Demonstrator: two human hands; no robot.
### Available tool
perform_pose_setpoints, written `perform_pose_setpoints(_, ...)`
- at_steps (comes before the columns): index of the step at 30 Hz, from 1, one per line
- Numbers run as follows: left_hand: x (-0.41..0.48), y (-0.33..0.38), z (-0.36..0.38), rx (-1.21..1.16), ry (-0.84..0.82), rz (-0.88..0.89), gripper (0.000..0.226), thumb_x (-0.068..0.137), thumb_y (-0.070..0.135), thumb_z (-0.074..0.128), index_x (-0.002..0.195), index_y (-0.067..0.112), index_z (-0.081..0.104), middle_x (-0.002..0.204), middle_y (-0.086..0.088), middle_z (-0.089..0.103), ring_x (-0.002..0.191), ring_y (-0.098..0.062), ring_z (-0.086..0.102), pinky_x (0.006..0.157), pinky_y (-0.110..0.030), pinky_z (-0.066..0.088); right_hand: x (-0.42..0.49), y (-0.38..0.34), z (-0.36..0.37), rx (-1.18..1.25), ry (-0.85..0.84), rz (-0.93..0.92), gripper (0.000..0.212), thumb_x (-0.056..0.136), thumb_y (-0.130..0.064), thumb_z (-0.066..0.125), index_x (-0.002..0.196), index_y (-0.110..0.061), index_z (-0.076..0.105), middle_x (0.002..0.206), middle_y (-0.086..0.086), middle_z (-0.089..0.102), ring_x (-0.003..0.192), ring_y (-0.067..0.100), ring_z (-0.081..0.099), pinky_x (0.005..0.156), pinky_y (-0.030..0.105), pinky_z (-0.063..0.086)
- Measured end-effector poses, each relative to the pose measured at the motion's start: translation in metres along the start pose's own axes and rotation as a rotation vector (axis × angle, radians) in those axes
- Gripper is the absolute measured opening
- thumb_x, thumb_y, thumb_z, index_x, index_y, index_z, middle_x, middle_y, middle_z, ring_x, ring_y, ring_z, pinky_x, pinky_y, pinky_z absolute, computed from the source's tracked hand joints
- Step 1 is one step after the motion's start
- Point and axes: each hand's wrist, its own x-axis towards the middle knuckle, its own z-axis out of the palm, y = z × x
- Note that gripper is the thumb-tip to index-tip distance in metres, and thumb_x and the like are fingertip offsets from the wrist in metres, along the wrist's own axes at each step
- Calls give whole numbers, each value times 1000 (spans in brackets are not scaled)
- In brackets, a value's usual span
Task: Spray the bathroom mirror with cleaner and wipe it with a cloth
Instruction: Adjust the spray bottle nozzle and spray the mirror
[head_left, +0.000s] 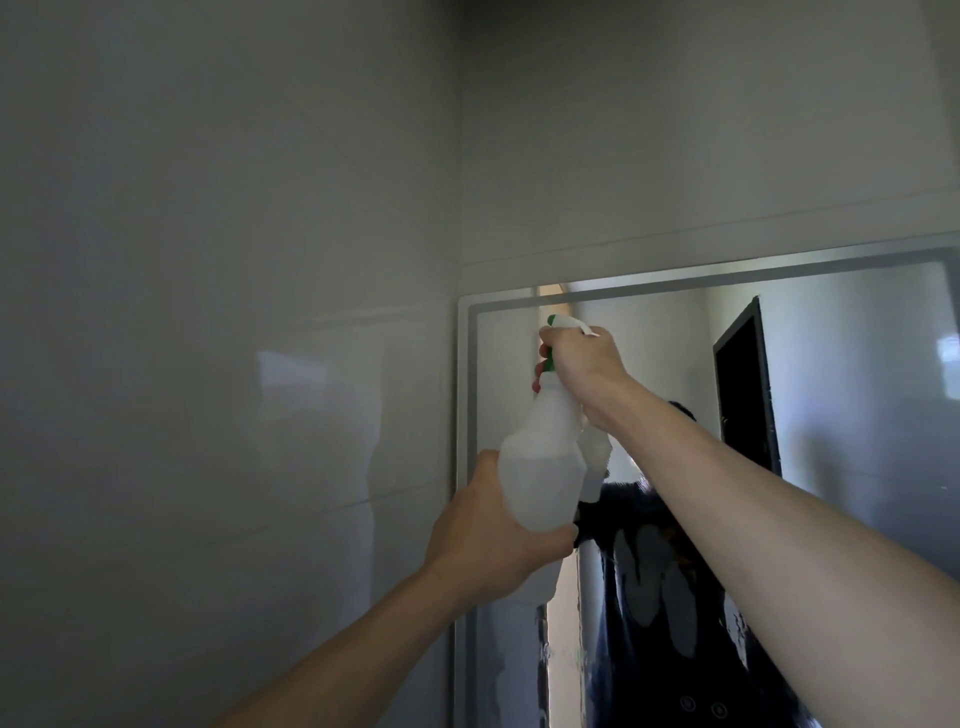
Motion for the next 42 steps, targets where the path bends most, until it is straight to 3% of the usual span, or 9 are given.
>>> perform_pose_setpoints(2, 0, 3, 8, -25, -19, 7, 82, 47, 70, 76, 114, 46, 37, 102, 21, 58, 92, -6, 62, 79, -40, 60, 0, -1, -9, -1, 9, 2, 4, 83, -13, 58, 81, -10, 58, 55, 4, 61, 43, 23, 58, 46, 29, 52)
perform_pose_setpoints(6, 1, 15, 28, -86, -53, 34, 82, 49, 67, 82, 116, 45, 39, 104, 18, 61, 92, -7, 65, 75, -42, 62, 6, -4, -37, 11, 6, -27, 10, 83, -13, 60, 87, -5, 63, 75, 15, 67, 60, 29, 67, 53, 31, 56)
perform_pose_setpoints(11, -1, 37, 52, -122, -90, 84, 80, 47, 73, 79, 108, 51, 33, 99, 20, 59, 85, -1, 62, 60, -25, 53, 7, -10, -73, -25, 70, -73, 16, 72, -19, 60, 82, -7, 62, 59, 6, 67, 55, 29, 67, 73, 51, 62)
perform_pose_setpoints(15, -7, 51, 73, -136, -151, 102, 85, 46, 76, 79, 113, 47, 35, 103, 18, 60, 92, -7, 64, 74, -39, 61, -2, -13, -100, -88, 110, -39, 14, 70, -21, 59, 76, -8, 61, 52, 6, 62, 47, 28, 59, 60, 44, 56)
perform_pose_setpoints(19, -13, 68, 87, -91, -195, 145, 87, 43, 83, 74, 114, 46, 40, 106, 21, 61, 101, -11, 62, 81, -38, 59, -12, -13, -130, -124, 182, -58, 8, 78, -16, 61, 79, -9, 63, 61, 6, 65, 46, 23, 60, 50, 29, 51)
perform_pose_setpoints(22, -21, 78, 99, -102, -250, 162, 92, 44, 83, 74, 121, 41, 44, 112, 19, 62, 105, -12, 63, 86, -38, 57, -19, -12, -152, -96, 210, -87, 14, 83, -9, 61, 95, -3, 65, 68, 8, 66, 54, 25, 64, 61, 36, 57)
perform_pose_setpoints(28, -44, 89, 133, -168, -367, 179, 97, 51, 79, 79, 132, 40, 41, 116, 18, 63, 106, -9, 61, 88, -34, 55, -42, -3, -190, -211, 247, -57, 7, 77, -8, 63, 79, -2, 66, 56, 8, 66, 52, 25, 64, 56, 34, 57)
perform_pose_setpoints(34, -59, 96, 158, -200, -532, 184, 96, 54, 83, 75, 130, 38, 39, 118, 19, 63, 107, -10, 63, 90, -37, 55, -57, 17, -211, -399, 175, 0, 14, 73, -12, 63, 64, -2, 69, 60, 13, 68, 63, 30, 68, 85, 59, 58)
perform_pose_setpoints(42, -76, 96, 180, -240, -705, 206, 95, 58, 86, 69, 131, 31, 46, 118, 14, 66, 106, -11, 66, 91, -40, 56, -86, 50, -226, -660, 33, 100, 27, 86, -10, 59, 61, -3, 64, 58, 12, 65, 56, 25, 63, 63, 32, 53)
